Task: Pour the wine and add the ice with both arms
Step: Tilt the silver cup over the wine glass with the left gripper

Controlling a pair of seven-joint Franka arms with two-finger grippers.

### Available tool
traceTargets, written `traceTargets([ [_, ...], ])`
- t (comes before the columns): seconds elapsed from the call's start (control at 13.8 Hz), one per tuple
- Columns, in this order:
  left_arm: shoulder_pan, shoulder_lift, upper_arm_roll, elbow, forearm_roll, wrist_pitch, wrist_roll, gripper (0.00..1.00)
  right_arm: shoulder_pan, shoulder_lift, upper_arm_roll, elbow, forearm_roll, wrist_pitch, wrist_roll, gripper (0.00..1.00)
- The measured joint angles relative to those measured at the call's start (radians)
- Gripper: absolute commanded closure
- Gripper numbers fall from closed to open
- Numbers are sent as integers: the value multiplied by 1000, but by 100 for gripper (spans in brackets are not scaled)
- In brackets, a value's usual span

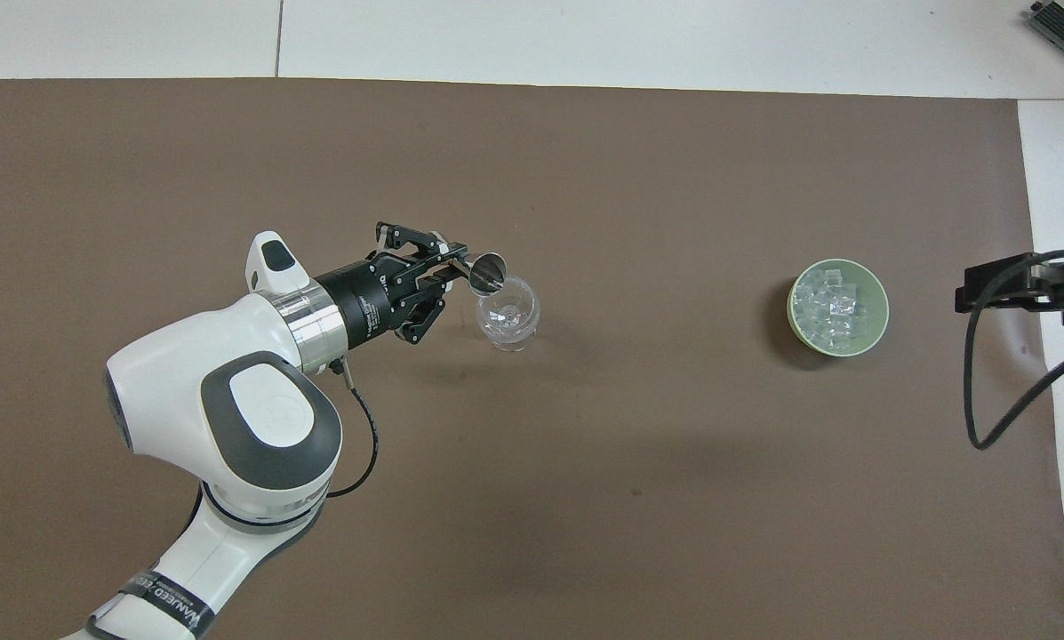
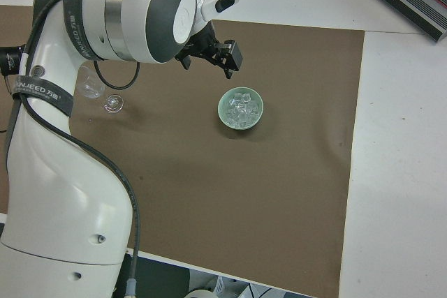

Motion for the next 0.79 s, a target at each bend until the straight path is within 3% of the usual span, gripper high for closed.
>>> traceTargets([
  [0.79, -4, -5, -1, -3, 12, 41, 78, 100, 0, 0, 0, 0, 0, 3, 0, 0],
])
